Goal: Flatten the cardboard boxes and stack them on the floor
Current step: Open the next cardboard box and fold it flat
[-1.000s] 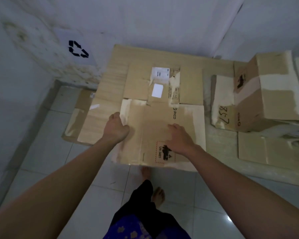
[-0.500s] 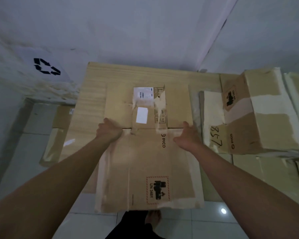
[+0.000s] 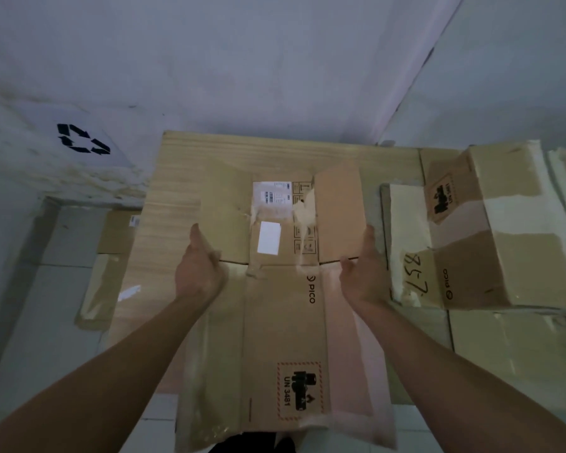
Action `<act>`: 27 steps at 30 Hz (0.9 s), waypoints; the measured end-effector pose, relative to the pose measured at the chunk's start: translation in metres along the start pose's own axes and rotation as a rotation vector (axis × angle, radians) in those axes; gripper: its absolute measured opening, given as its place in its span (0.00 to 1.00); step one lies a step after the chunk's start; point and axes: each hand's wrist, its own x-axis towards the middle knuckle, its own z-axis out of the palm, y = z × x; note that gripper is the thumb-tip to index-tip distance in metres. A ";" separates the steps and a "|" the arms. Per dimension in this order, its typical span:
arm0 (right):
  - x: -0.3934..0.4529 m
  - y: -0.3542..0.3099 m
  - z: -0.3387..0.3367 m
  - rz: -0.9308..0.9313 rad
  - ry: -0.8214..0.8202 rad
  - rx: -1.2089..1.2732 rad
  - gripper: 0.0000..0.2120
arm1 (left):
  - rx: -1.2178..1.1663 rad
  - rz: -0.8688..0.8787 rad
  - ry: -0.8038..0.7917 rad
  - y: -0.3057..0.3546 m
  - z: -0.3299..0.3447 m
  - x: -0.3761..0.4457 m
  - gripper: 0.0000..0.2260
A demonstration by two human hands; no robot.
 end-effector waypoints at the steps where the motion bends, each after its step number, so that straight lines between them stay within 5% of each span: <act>1: -0.005 -0.005 0.000 -0.041 0.031 -0.027 0.42 | 0.007 0.056 0.011 0.004 -0.004 -0.006 0.33; 4: -0.018 -0.013 -0.008 -0.134 0.051 -0.092 0.39 | 0.113 0.184 0.027 0.010 -0.022 -0.019 0.37; 10: -0.038 -0.043 -0.062 -0.147 0.044 -0.049 0.40 | 0.157 0.279 0.179 0.011 -0.080 -0.043 0.22; 16: -0.076 -0.081 -0.114 -0.265 0.080 0.015 0.45 | 0.153 0.294 0.270 0.005 -0.151 -0.080 0.32; 27: -0.137 -0.162 -0.148 -0.412 0.164 0.113 0.53 | 0.129 0.287 0.466 -0.018 -0.270 -0.122 0.32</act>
